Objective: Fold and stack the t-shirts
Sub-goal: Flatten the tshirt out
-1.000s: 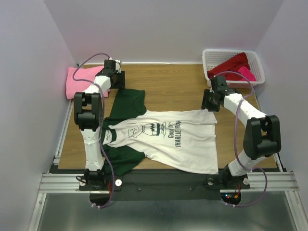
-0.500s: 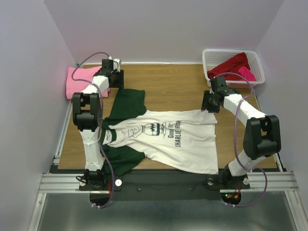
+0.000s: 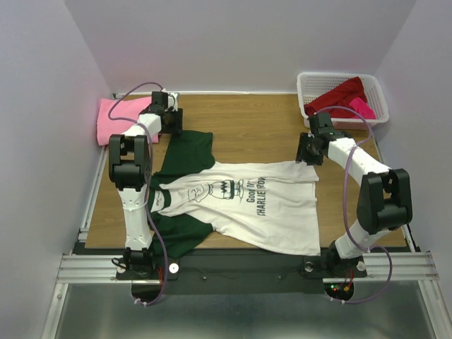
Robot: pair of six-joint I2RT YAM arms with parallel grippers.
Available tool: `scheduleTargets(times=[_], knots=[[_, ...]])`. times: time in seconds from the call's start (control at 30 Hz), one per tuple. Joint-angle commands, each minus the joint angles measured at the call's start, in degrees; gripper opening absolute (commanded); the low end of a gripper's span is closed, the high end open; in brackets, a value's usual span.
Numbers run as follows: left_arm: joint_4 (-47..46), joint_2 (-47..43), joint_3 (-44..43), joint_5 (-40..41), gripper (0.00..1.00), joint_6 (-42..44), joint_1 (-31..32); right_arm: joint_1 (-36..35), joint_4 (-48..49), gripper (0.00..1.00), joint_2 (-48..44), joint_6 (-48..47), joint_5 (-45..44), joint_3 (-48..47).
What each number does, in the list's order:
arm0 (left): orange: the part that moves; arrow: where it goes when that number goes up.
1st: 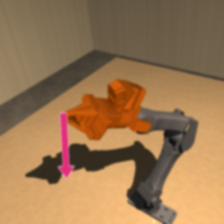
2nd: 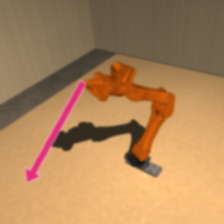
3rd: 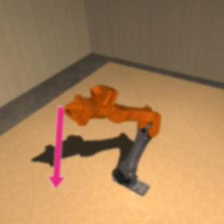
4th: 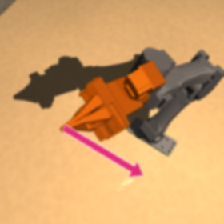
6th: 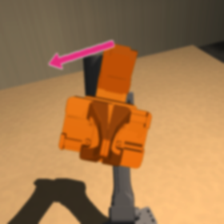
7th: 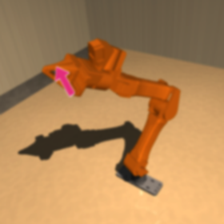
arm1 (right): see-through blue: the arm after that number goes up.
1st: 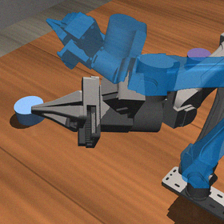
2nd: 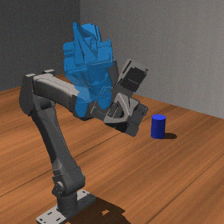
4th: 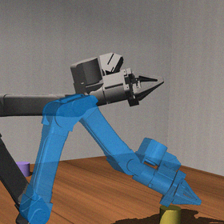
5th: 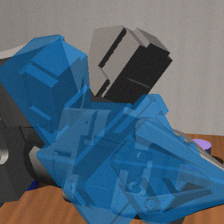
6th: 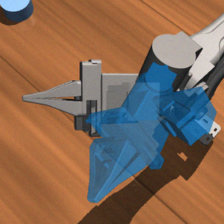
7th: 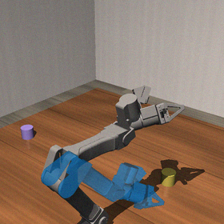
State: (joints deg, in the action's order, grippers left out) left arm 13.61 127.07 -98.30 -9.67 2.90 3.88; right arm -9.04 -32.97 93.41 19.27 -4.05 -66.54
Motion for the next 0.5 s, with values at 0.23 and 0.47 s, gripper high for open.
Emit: scheduleTargets(times=[0.23, 0.47], knots=[[-0.33, 3.01, -1.37, -1.75, 0.38, 0.00, -1.86, 0.16, 0.80, 0.50, 5.03, -2.04, -5.43, -2.89], [-0.51, 3.63, -1.81, -4.21, 0.15, -0.17, -1.86, 0.60, 1.24, 0.50, 9.51, -3.27, -8.07, -7.45]])
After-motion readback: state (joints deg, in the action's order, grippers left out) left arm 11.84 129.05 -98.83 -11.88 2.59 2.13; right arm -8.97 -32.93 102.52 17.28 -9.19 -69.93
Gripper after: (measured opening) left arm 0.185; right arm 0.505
